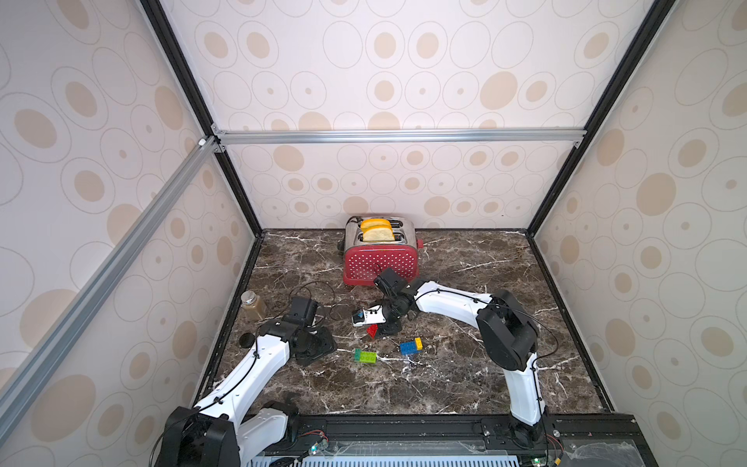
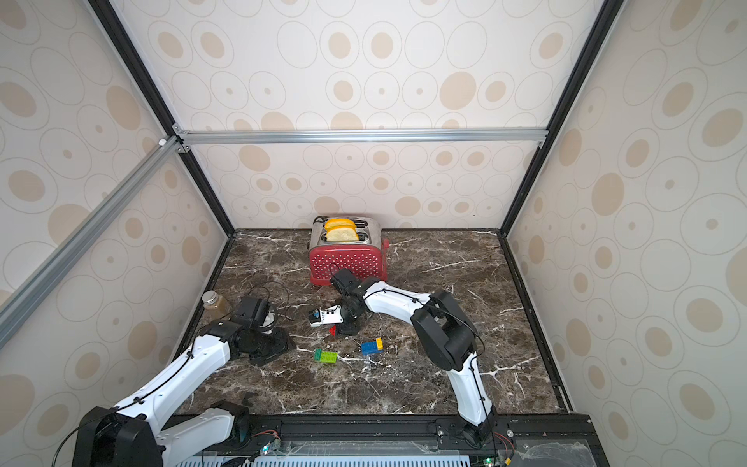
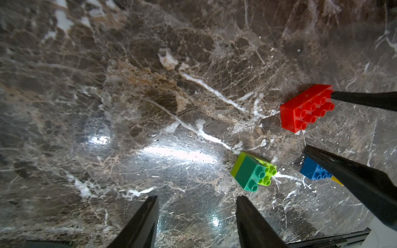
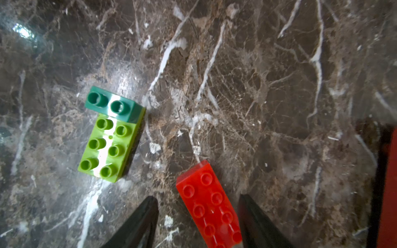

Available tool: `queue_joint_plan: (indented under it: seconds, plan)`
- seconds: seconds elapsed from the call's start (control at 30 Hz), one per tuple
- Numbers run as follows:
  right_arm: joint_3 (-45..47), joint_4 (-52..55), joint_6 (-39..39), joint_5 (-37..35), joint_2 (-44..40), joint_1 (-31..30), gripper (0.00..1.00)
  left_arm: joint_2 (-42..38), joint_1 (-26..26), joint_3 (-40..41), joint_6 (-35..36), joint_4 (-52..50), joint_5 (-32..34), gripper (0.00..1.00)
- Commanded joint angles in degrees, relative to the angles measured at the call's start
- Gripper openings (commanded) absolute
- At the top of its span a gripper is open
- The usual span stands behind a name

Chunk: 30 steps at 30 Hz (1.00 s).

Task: Assemble the number 5 with lego
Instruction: Pick up the lego brick from the center of the board.

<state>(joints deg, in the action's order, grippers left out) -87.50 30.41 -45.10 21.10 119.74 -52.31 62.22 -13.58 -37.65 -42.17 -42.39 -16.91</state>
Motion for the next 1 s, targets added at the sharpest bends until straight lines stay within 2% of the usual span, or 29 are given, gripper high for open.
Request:
queue_joint_plan:
  seconds: [0.0,0.2,0.43,0.53,0.67,0.97]
  plan:
    - [-1.65,0.44,-0.40,0.79,2.52,-0.02,0.65,0.12,0.48,-0.60,1.13,-0.76,-0.14,0.60]
    - [-2.30,1.58,-0.06,0.60,3.65,-0.01,0.61,0.28,0.49,-0.60,1.41,-0.70,-0.23,0.60]
    - [0.09,0.82,2.32,-0.73,2.54,0.02,0.45,0.51,0.49,-0.46,1.44,-0.33,-0.38,0.60]
    - [1.06,0.58,3.32,-1.73,2.16,-0.01,0.43,0.57,0.46,-0.40,1.25,-0.22,-0.41,0.60]
    - [2.74,0.18,4.11,-2.28,1.47,0.02,0.45,0.95,0.49,-0.06,1.09,0.05,-0.58,0.60]
    - [4.51,-1.43,7.67,-4.31,-1.97,0.49,0.31,3.36,0.36,0.51,1.01,1.03,-2.00,0.55]
